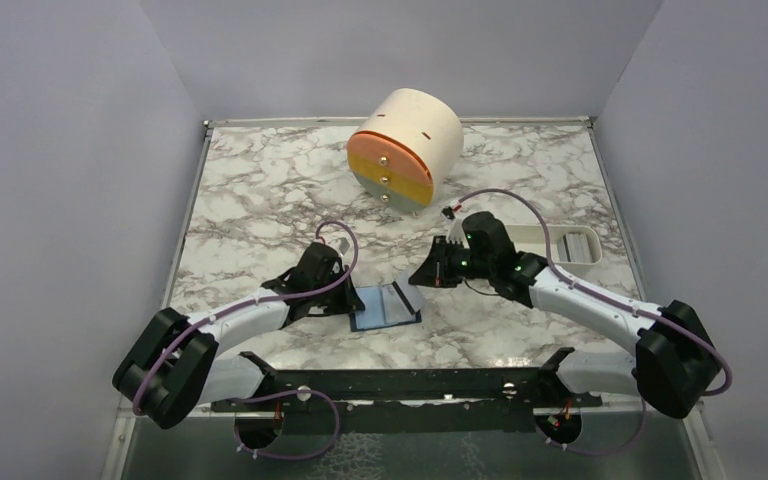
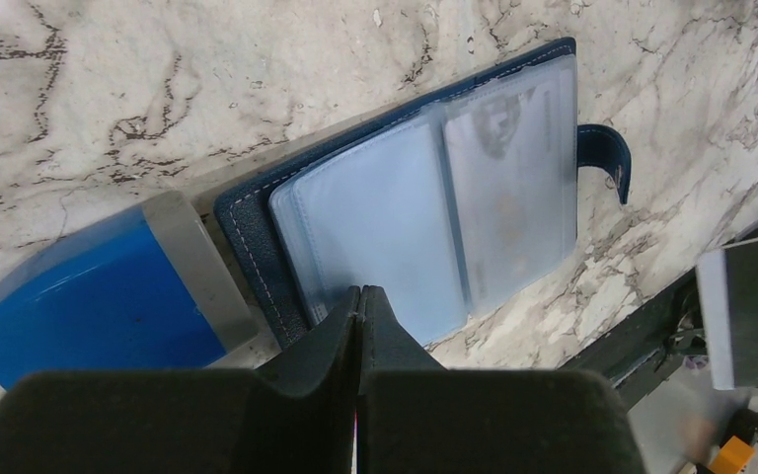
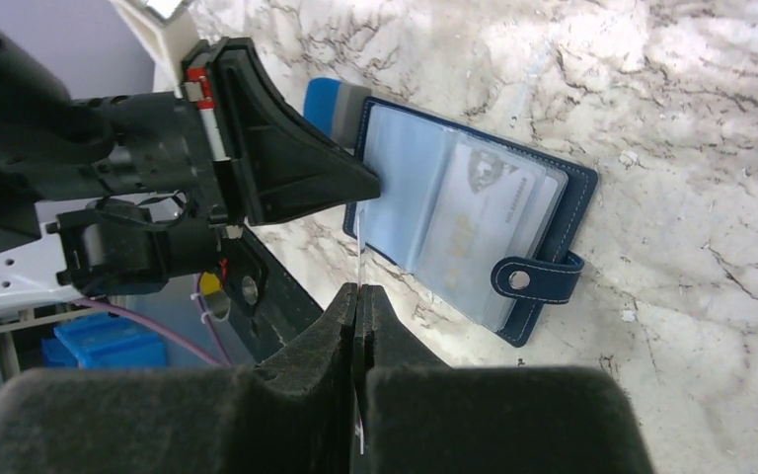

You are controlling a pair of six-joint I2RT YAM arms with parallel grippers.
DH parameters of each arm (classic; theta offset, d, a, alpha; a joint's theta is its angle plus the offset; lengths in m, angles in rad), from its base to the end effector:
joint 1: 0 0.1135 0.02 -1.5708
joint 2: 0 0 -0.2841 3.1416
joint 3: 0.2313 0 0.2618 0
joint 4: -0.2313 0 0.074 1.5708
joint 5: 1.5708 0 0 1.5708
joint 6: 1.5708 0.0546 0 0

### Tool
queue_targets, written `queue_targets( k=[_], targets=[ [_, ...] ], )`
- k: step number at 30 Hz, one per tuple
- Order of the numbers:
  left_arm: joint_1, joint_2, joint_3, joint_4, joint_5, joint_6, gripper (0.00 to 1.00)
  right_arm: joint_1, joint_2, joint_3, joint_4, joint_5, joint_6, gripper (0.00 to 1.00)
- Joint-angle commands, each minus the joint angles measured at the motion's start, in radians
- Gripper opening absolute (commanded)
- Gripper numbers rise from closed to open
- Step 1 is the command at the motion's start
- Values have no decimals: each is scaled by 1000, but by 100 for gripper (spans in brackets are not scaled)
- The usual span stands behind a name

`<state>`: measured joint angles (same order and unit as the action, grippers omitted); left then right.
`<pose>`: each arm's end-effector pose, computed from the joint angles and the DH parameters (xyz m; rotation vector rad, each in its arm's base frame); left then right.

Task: Put the credit cards into the card holder
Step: Insert the credit card into the card holder.

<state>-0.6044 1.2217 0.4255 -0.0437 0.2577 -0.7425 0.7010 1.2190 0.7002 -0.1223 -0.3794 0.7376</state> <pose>0.1802 -0.1414 0.1459 -0.0505 2.5888 -0.8791 0.1957 0.1916 0.2314 -0.1893 2.4316 1.1528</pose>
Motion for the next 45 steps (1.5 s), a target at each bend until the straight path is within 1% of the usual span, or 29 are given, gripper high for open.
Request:
queue_targets(
  k=[1, 7, 14, 26, 35, 45],
  targets=[
    [-3, 16, -32, 25, 11, 3, 0, 31, 35, 36, 31, 70, 65, 1],
    [-3, 19, -38, 23, 4, 12, 0, 54, 99, 33, 64, 80, 107, 1],
    [-3, 18, -36, 19, 2, 14, 0, 67, 140, 43, 19, 135, 152, 1],
    [-3, 5, -42, 19, 3, 8, 0, 69, 187, 23, 35, 155, 171, 1],
    [-3, -2, -47, 19, 3, 9, 0, 69, 232, -14, 116, 136, 100, 1],
    [-3, -4, -47, 15, 3, 7, 0, 72, 258, -67, 186, 149, 41, 1]
  ],
)
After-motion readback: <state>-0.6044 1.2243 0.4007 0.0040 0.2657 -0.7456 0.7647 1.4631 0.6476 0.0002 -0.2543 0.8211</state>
